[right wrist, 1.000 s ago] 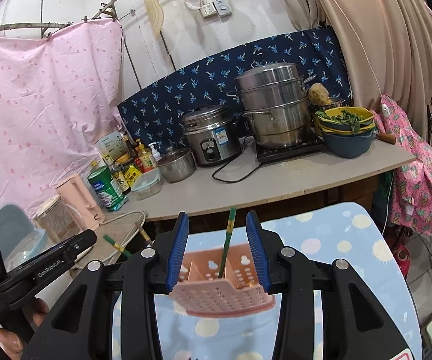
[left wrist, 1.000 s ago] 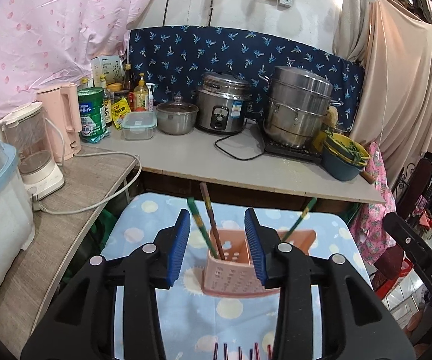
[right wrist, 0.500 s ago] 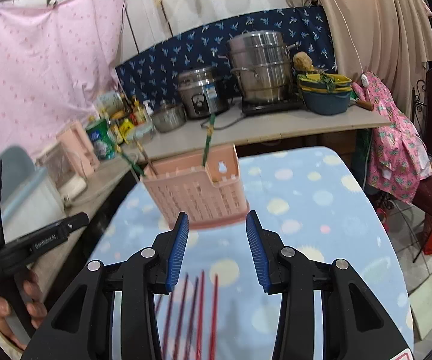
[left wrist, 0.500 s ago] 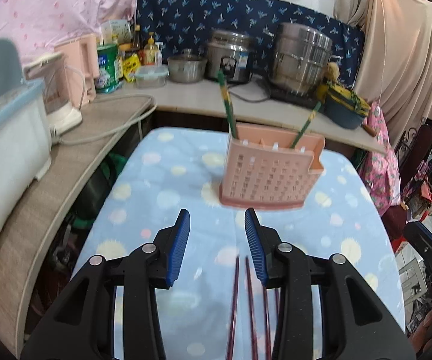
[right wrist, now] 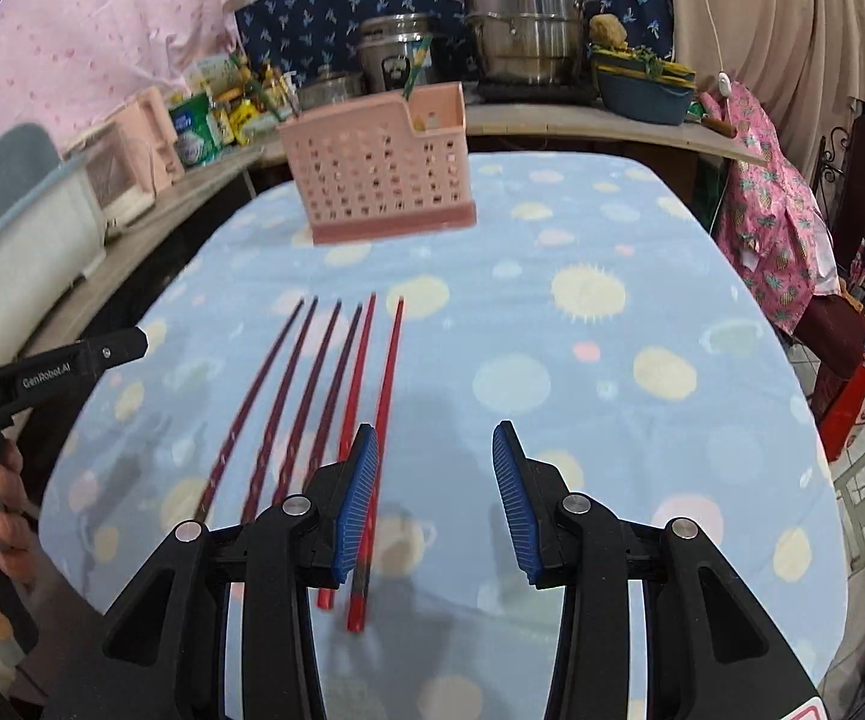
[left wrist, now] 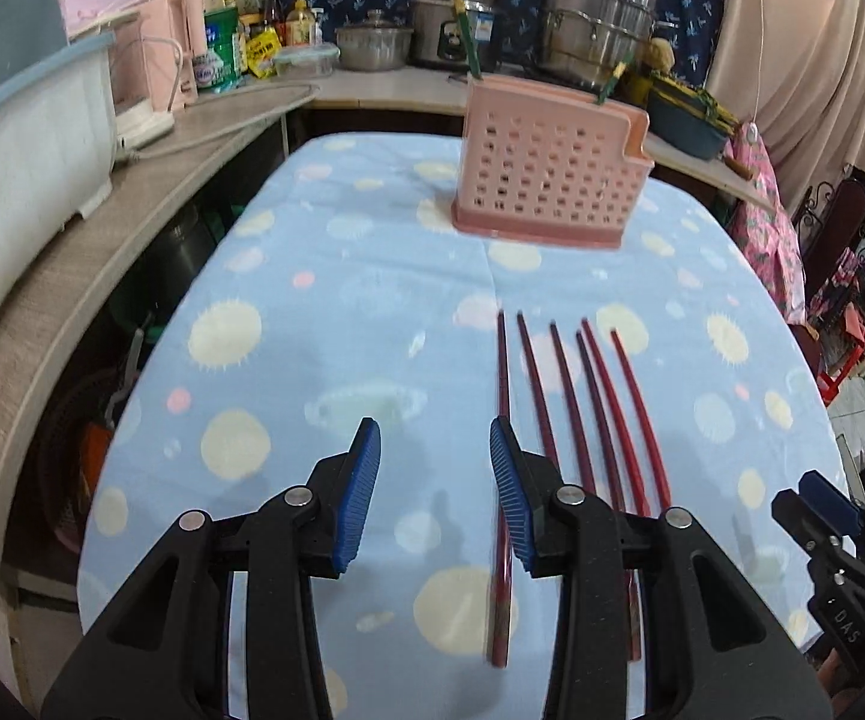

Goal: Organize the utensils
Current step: 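Move both open tools back to the row of red chopsticks, then grasp a red chopstick with the left tool while the right tool grasps another red one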

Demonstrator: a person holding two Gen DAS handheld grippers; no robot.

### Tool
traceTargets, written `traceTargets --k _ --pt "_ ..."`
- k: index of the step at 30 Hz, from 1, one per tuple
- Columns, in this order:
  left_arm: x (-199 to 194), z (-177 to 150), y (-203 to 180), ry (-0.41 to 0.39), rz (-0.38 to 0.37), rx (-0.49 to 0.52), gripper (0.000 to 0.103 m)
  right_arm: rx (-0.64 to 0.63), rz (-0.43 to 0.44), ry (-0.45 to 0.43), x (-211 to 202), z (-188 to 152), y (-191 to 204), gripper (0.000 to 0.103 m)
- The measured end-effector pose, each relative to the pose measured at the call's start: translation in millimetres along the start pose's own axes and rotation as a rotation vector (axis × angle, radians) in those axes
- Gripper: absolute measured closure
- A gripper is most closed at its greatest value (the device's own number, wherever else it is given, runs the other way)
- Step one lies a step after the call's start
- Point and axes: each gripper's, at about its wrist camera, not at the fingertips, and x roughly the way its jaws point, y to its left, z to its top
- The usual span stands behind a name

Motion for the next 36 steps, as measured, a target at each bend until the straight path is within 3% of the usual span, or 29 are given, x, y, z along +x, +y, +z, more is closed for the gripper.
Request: traceTargets --k 8,16,22,25,36 --pt "4.4 -29.0 -1.2 0.051 0.005 0.007 0.067 -0.031 0.027 0.064 13.2 -26.5 13.6 0.067" --pt "8.8 -45.2 -7.4 0.091 0.0 0.032 0.067 -0.047 0.034 0.102 23.5 -36.2 22.4 0.077" --pt "11.1 -51.3 -13.8 0.109 -0.009 0.049 0.066 -0.057 0.04 0.123 29.7 -40.5 25.3 0.083" --pt "10.6 -52.8 -16.2 0.109 -0.01 0.055 0.057 -0.059 0.043 0.132 31.7 -42.6 25.7 0.087" --pt "14.6 -59.7 -24.2 0.132 -0.02 0.079 0.057 -0.067 0.046 0.144 35.1 -47.2 27.9 0.095"
